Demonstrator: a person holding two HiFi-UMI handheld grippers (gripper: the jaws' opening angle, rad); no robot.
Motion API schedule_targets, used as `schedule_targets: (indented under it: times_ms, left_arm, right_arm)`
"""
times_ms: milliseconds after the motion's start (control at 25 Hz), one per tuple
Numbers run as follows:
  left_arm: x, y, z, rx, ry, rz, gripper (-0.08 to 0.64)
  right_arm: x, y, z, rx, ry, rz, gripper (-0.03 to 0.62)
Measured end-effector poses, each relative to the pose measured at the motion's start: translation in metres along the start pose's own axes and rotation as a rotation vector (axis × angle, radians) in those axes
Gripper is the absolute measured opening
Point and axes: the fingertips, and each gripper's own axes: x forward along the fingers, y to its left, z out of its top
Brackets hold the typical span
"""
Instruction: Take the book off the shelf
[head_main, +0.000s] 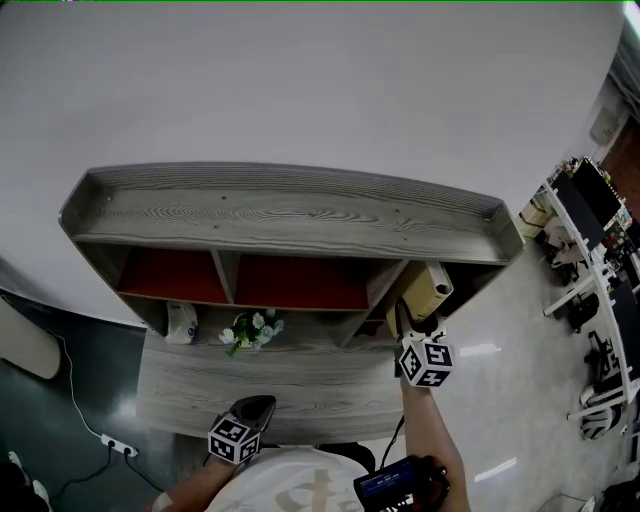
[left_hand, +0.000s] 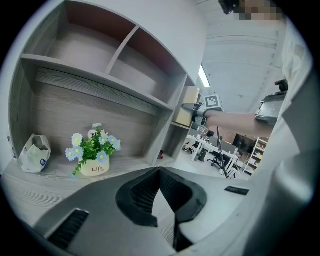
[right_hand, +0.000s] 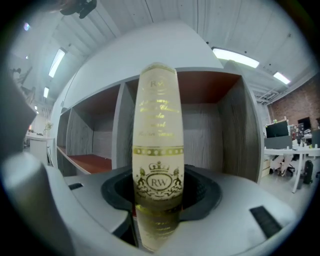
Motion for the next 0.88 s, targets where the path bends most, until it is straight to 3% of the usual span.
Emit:
schedule_targets:
  times_ms: [880]
  left_arm:
    - [0.02, -0.03, 0.004, 0.061, 0.029, -0.117, 0.008]
  right_arm:
    - [-0.078, -0.026, 0.011, 0.089, -0.095, 0.018, 0.212]
